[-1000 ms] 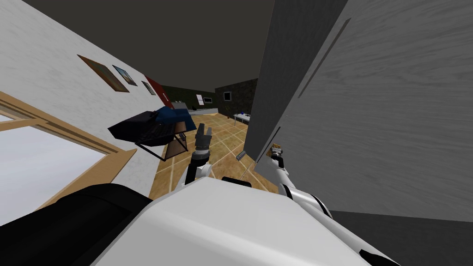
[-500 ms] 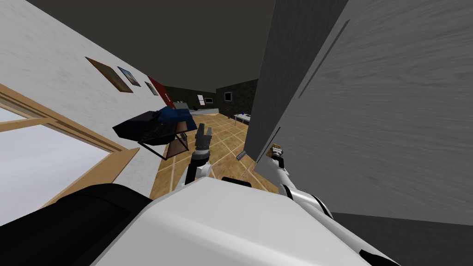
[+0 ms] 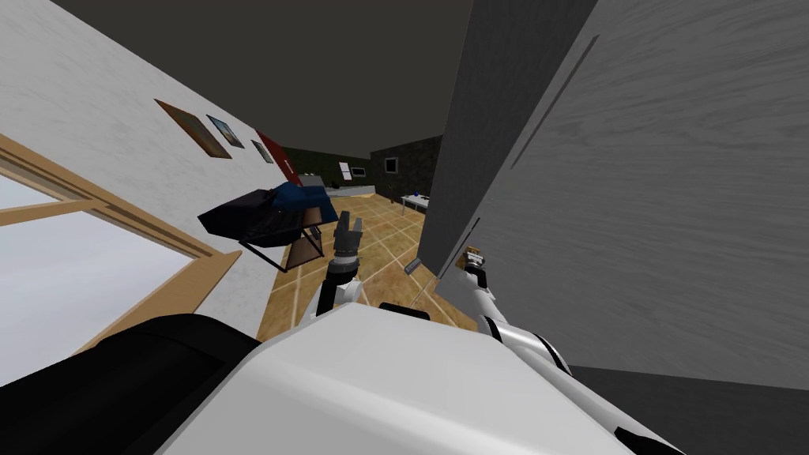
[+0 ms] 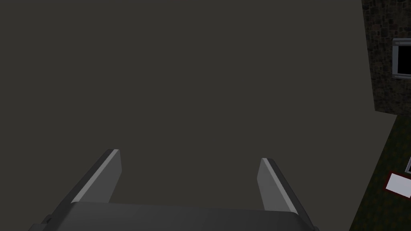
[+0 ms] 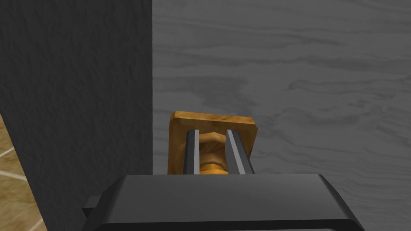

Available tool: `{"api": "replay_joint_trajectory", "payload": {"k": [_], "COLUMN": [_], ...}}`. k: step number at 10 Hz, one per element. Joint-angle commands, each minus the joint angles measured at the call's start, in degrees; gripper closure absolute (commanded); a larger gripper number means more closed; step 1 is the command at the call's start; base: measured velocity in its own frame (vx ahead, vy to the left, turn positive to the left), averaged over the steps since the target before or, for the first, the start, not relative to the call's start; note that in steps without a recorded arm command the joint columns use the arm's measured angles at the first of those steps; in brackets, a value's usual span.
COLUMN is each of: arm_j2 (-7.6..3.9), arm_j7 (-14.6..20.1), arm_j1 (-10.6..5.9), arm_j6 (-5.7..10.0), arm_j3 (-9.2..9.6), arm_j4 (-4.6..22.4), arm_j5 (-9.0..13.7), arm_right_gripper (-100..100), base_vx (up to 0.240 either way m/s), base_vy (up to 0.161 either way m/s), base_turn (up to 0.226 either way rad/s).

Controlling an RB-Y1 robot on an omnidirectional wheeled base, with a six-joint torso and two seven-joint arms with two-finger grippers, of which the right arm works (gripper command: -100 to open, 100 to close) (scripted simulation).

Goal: Pull the door open

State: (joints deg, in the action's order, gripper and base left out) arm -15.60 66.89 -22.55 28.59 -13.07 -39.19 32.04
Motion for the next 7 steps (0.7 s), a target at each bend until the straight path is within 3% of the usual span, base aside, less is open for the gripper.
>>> {"api": "replay_joint_trajectory", "payload": {"k": [1, 3, 4, 5, 7], "arm_j2": [0.12, 0.0, -0.7, -0.59, -0.29], "arm_j7": [1.77, 4.0, 3.87, 4.29, 4.31], "arm_j1": [0.06, 0.1, -1.0, -1.19, -1.14], "arm_j6": [-0.18, -0.13, 0.94, 1.07, 0.89], "arm_j3": [0.19, 0.37, 0.72, 0.83, 0.9], "arm_j4": [1.26, 1.28, 2.22, 2.24, 2.23], "arm_j5": [0.43, 0.97, 0.63, 0.66, 0.69], "arm_right_gripper": [100, 100, 100, -100, -100], "base_vx": [-0.008, -0.008, -0.01, -0.096, -0.189], "base_vy": [-0.014, -0.01, -0.002, 0.058, 0.069], "base_turn": [0.019, 0.026, 0.003, -0.029, -0.024]}}
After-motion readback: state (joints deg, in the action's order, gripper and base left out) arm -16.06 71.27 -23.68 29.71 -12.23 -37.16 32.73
